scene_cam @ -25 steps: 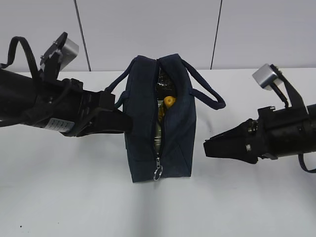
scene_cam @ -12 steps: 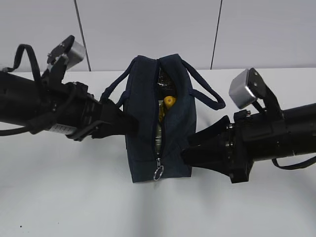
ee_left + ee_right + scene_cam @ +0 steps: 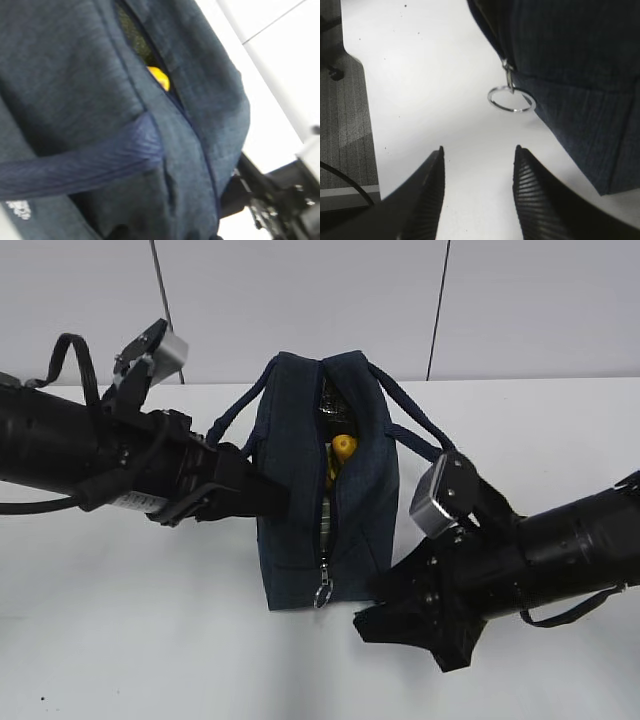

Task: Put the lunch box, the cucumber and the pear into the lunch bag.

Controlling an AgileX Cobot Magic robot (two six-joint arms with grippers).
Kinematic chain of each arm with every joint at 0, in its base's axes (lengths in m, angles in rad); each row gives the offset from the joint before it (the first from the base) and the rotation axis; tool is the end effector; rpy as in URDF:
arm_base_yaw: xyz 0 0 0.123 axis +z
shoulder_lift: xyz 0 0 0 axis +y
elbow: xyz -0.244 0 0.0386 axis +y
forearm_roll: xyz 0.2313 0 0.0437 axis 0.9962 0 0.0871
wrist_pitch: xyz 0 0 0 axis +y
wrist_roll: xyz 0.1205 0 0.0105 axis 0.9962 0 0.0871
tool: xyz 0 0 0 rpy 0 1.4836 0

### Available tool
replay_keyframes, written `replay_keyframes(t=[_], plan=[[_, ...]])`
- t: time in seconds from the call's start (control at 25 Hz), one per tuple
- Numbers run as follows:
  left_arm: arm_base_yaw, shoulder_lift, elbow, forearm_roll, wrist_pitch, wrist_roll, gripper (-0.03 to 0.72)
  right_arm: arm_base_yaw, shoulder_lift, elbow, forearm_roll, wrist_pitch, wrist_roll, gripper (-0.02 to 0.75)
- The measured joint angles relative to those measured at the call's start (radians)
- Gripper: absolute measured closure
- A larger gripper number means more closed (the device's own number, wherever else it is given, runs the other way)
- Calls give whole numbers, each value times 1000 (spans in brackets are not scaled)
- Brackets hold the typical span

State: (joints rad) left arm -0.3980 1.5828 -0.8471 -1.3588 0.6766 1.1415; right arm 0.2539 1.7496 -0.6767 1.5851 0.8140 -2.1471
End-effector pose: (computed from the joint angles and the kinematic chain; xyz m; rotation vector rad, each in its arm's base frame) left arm 0.2551 -0.1876 0.1740 0.6059 2.3365 -1.0472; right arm 0.2462 0.1547 0.1054 -1.1875 1.9934 0.8731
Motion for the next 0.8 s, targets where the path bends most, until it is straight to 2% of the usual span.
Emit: replay_keyframes(t=[0.48,0.56,0.72,0.8], plan=[[-15,12,-10,-2,-30,22,363,0,39,0,42,2,-99,381],[-21,12,-11,-17,-40,27,405,0,39,0,52,2,-156,381],[-23,12,-11,-45,-45,30,618,0,39,0,106,7,-286,381],[-23,12,-11,-50,-51,30,683,0,39,0,141,16,-349,381]])
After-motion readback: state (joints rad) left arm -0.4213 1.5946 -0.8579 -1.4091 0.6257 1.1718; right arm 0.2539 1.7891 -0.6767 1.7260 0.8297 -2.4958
